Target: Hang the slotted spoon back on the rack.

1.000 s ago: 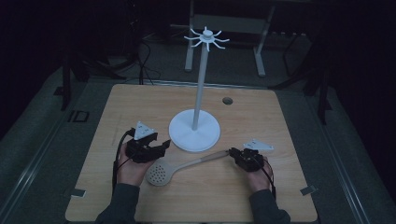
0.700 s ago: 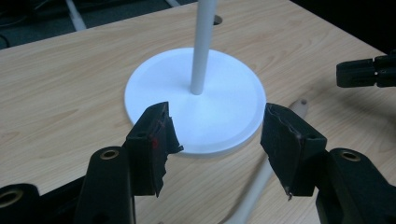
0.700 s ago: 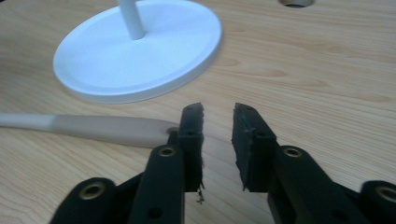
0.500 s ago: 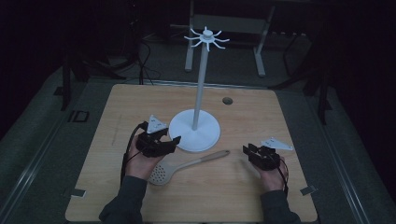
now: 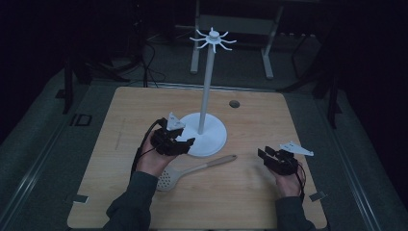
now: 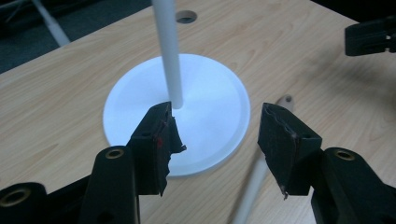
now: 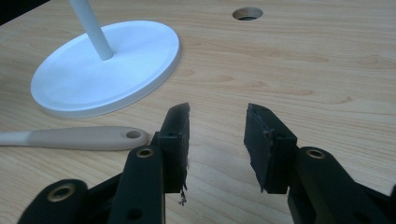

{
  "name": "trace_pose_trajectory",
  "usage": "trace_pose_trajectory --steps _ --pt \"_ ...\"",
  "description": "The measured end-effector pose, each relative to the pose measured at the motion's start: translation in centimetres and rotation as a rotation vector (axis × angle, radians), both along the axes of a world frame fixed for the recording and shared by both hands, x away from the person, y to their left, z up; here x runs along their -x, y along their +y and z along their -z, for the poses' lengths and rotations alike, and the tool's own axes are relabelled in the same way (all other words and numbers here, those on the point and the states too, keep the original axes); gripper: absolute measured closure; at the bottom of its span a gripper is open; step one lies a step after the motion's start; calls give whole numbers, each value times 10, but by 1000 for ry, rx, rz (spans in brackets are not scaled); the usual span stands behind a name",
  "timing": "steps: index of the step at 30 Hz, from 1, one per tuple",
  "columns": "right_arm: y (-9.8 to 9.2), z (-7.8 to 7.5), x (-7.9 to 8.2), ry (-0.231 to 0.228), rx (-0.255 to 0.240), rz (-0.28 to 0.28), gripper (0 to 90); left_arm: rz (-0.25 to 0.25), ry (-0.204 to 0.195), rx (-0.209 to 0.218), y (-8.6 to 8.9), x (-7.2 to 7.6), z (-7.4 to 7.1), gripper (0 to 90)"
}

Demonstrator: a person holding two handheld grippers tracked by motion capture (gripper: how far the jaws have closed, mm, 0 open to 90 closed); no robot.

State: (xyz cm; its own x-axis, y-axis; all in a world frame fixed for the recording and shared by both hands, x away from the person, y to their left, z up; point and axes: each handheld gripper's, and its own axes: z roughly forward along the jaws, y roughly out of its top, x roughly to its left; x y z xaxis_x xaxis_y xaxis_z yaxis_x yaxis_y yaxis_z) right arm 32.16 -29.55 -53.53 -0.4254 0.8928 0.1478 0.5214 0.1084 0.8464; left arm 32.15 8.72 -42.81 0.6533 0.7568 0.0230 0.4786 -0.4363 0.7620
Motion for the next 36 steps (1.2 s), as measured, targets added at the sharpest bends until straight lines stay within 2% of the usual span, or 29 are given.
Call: trace_pose_trajectory --steps 2,3,5,7,9,12,26,27,36 --pt "0 0 0 -3 7 2 595 0 0 0 0 0 0 462" --pt "-1 -1 1 -5 20 7 588 22 5 -13 -4 -3 -2 467" --pt "-2 -1 1 -6 25 11 587 50 27 -10 -7 -7 -2 474" --pt "-4 -2 1 -9 26 14 587 57 34 -12 -7 -8 -2 477" --pt "-5 -2 1 -9 23 18 587 72 50 -47 -12 -13 -2 478" --pt "-8 -3 2 -9 23 31 587 91 63 -60 -16 -16 -1 481" --pt "-20 -4 3 -10 9 61 575 136 98 -149 -33 -32 4 518" --pt "-21 -4 3 -12 8 64 575 145 99 -167 -37 -33 5 518" --pt "-25 -5 4 -10 6 74 568 162 107 -200 -46 -39 10 517"
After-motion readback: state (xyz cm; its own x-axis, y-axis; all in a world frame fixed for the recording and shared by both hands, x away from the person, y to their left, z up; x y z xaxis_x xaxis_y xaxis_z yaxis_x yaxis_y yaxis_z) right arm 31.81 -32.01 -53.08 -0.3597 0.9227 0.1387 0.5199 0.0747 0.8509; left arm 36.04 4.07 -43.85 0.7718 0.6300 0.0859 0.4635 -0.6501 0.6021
